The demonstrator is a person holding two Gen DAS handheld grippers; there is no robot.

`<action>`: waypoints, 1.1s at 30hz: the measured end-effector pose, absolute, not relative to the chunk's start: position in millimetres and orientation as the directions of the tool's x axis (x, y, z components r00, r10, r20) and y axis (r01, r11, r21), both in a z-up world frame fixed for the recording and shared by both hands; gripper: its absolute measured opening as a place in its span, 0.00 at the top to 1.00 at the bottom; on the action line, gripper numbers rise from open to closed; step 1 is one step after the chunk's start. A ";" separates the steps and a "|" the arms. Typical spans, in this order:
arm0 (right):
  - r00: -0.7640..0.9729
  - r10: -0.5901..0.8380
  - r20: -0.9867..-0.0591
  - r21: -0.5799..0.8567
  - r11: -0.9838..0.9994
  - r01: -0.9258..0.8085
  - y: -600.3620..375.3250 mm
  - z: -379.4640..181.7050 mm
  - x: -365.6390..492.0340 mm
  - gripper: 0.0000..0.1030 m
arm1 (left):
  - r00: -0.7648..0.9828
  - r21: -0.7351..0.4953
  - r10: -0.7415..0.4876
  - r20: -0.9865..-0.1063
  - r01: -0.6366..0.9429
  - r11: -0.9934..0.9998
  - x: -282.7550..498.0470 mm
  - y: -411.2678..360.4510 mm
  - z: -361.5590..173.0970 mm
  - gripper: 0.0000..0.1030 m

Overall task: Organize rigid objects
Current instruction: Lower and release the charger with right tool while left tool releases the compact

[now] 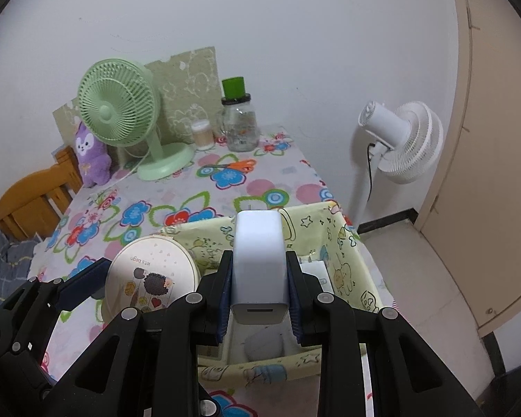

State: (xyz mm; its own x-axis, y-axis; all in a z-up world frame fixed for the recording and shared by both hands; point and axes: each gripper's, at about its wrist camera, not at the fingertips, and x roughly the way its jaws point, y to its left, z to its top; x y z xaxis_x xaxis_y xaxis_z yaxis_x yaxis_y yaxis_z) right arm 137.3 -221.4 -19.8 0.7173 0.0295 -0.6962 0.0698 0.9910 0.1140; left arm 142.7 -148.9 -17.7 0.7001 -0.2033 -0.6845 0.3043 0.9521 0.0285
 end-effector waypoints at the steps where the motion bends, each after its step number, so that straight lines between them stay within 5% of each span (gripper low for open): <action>1: 0.713 0.033 -0.700 0.118 0.991 0.070 -222.4 -22.1 139.8 0.70 | 0.694 0.027 -0.205 -0.690 0.307 0.951 145.2 -150.1 -19.9 0.26; 33: 0.570 0.136 -0.811 0.218 0.973 0.079 -249.7 -83.7 190.0 0.71 | 0.558 0.082 -0.142 -0.818 0.357 0.930 188.7 -182.8 -64.4 0.26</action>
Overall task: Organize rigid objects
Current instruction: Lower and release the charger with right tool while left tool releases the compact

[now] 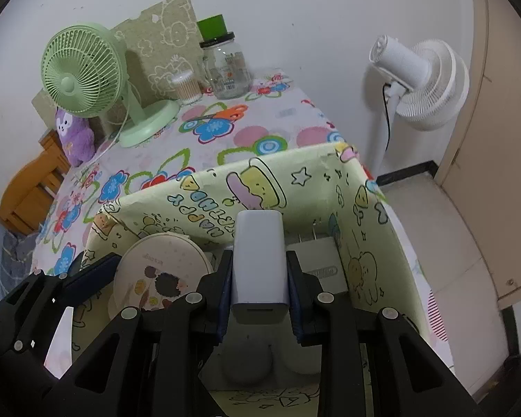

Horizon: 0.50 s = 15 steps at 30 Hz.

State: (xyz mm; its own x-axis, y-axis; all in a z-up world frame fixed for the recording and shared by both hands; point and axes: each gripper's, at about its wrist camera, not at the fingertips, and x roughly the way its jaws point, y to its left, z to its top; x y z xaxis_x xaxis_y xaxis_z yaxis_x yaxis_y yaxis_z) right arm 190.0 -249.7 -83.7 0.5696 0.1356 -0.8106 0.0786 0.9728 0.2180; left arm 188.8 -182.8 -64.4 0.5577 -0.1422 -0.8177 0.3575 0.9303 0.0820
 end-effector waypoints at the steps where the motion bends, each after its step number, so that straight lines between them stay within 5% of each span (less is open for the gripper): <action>1: 0.567 0.139 -0.812 0.222 0.972 0.080 -250.0 -84.5 190.1 0.71 | 0.556 0.086 -0.138 -0.820 0.358 0.930 188.9 -183.2 -64.7 0.25; 15: 0.551 0.149 -0.821 0.239 0.966 0.095 -255.0 -88.9 189.1 0.70 | 0.548 0.107 -0.119 -0.828 0.362 0.926 188.8 -185.6 -67.9 0.23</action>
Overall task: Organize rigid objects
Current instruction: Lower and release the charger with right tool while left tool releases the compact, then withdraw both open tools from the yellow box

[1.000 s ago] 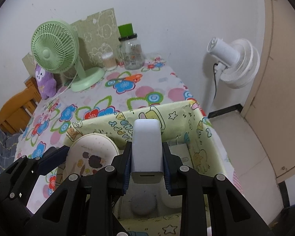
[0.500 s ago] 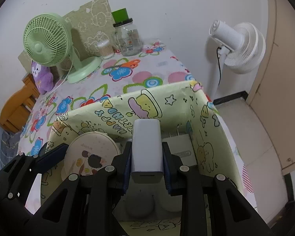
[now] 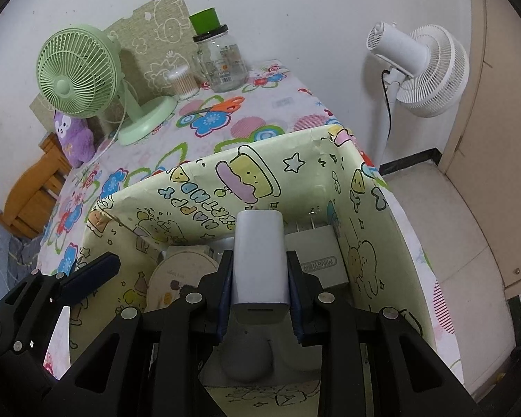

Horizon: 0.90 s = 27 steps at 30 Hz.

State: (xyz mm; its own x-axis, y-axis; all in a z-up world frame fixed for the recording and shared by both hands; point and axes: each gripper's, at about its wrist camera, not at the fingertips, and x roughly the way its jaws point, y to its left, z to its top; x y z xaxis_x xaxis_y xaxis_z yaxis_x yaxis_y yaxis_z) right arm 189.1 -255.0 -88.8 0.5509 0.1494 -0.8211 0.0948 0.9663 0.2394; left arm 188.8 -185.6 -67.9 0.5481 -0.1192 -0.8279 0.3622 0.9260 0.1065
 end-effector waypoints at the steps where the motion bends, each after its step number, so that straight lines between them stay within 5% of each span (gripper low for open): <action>1: 0.553 0.143 -0.821 0.235 0.967 0.099 -255.0 -87.2 188.0 0.69 | 0.549 0.102 -0.123 -0.827 0.362 0.927 188.3 -185.3 -67.6 0.22; 9: 0.584 0.115 -0.804 0.206 0.974 0.092 -252.0 -73.2 177.2 0.67 | 0.569 0.085 -0.139 -0.811 0.350 0.933 179.3 -182.4 -58.9 0.20; 12: 0.597 0.095 -0.797 0.189 0.977 0.097 -251.9 -67.6 170.8 0.59 | 0.579 0.086 -0.143 -0.803 0.349 0.933 173.7 -180.4 -53.9 0.20; 15: 0.619 0.129 -0.774 0.225 0.971 0.080 -250.4 -59.4 161.3 0.36 | 0.591 0.066 -0.169 -0.789 0.354 0.933 166.0 -177.0 -46.9 0.17; 27: 0.666 0.114 -0.737 0.206 0.977 0.061 -235.1 -33.5 128.2 0.24 | 0.643 0.062 -0.190 -0.742 0.348 0.936 133.6 -161.5 -23.1 0.16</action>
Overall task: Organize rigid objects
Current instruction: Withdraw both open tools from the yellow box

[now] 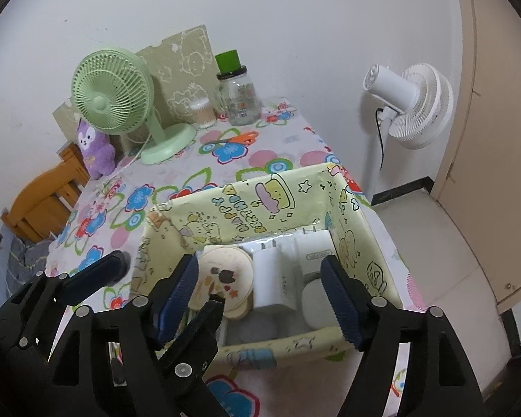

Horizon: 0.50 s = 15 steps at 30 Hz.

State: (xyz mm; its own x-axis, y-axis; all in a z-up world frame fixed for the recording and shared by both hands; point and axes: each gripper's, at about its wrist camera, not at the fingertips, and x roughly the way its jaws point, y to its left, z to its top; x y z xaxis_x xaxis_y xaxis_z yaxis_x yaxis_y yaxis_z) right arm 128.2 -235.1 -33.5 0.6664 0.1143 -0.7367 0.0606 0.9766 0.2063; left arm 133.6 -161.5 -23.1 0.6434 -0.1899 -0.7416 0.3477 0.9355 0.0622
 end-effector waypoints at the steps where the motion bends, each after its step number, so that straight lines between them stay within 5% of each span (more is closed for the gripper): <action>1: 0.671 0.112 -0.733 0.203 0.977 0.059 -233.3 -31.2 125.2 0.24 | 0.647 0.061 -0.191 -0.738 0.346 0.936 131.2 -159.8 -21.5 0.16; 15: 0.717 0.092 -0.691 0.173 0.984 0.041 -207.9 -10.5 91.4 0.22 | 0.693 0.050 -0.202 -0.692 0.325 0.944 98.5 -133.1 -5.4 0.13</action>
State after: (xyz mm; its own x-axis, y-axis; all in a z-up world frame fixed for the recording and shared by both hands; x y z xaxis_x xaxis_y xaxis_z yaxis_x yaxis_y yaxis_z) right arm 91.4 -207.9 -10.5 0.7165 0.0917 -0.6915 0.0410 0.9841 0.1730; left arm 98.5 -133.1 -5.4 0.6927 -0.2022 -0.6923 0.3252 0.9443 0.0496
